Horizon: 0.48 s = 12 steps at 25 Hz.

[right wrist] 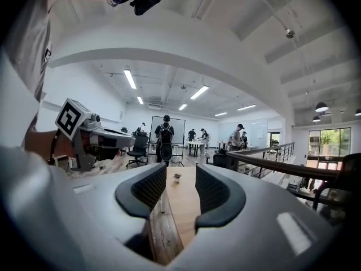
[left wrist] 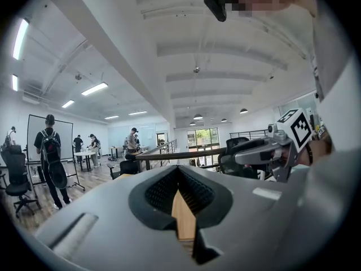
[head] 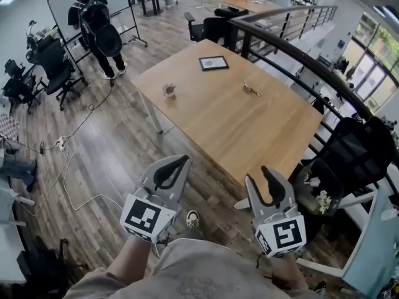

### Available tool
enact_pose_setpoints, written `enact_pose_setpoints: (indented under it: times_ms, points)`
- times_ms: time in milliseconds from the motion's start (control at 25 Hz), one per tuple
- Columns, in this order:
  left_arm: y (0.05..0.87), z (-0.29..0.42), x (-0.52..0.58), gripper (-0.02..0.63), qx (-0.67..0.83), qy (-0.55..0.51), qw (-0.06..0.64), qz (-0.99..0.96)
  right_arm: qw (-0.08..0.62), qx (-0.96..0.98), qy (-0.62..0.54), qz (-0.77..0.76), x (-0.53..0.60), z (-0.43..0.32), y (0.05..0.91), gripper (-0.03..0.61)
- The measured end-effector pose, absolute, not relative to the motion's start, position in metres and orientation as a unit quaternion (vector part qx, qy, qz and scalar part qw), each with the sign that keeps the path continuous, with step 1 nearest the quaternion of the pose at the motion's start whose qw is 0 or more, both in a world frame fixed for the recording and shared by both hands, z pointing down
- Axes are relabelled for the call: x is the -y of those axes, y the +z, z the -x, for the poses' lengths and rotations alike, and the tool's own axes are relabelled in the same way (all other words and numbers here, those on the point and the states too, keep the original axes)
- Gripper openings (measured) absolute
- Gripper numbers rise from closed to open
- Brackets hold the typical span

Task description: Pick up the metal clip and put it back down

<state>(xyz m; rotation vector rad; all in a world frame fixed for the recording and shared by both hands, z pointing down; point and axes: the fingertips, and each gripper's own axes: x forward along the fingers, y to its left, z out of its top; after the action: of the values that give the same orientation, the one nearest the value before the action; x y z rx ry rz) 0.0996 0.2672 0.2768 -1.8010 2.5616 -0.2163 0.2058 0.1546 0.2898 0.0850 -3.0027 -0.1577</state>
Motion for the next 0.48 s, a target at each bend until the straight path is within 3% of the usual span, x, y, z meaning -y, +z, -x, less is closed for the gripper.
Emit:
enact_pose_setpoints:
  times_ms: [480]
  points:
    - [0.281,0.026,-0.262,0.002,-0.805,-0.056,-0.012,0.591,0.114,0.99,-0.063,-0.062,-0.151,-0.074,0.313,0.146]
